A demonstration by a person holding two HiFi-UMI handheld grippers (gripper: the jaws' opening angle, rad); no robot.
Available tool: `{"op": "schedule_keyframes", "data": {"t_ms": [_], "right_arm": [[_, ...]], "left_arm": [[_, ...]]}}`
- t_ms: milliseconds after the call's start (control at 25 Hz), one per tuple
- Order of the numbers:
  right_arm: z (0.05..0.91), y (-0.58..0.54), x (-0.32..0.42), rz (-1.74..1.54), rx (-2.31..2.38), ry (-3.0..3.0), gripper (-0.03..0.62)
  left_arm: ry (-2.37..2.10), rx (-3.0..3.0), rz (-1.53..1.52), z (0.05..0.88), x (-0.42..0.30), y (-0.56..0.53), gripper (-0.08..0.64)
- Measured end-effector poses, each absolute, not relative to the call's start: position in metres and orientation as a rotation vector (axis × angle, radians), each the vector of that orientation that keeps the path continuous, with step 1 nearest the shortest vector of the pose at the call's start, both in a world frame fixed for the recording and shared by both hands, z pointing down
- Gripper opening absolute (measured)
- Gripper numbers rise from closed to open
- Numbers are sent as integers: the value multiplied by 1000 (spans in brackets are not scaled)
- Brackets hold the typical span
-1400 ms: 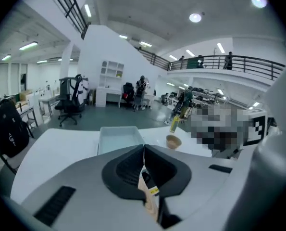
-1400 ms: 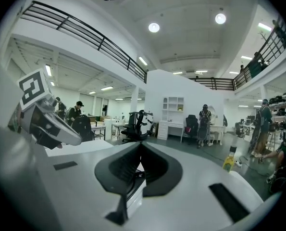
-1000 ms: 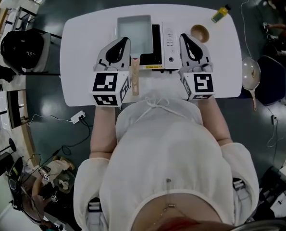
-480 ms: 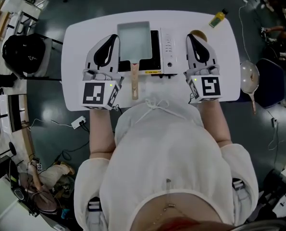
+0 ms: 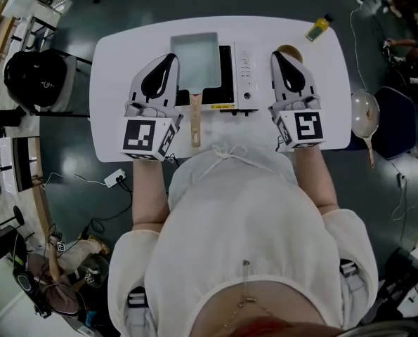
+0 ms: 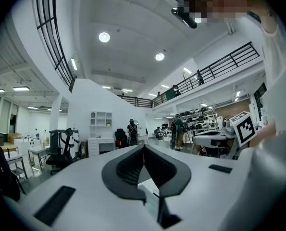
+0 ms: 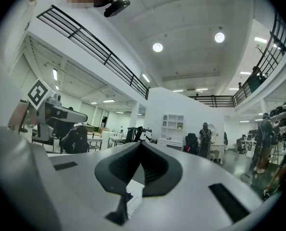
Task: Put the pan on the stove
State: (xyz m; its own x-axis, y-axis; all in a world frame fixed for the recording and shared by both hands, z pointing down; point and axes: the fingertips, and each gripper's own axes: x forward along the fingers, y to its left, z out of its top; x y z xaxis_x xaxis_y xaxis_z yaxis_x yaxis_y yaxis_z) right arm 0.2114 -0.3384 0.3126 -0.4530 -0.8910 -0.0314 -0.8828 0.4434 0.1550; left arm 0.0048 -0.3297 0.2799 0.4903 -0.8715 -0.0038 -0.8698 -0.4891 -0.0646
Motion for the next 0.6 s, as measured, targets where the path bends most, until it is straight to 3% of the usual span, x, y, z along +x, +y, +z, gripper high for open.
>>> {"op": "schedule_keyframes", "data": {"t_ms": [600], "right_arm": [[318, -338, 211, -231, 1572, -2618, 2]], "left_arm": [[1642, -2667, -56, 290, 2, -335, 21]]}}
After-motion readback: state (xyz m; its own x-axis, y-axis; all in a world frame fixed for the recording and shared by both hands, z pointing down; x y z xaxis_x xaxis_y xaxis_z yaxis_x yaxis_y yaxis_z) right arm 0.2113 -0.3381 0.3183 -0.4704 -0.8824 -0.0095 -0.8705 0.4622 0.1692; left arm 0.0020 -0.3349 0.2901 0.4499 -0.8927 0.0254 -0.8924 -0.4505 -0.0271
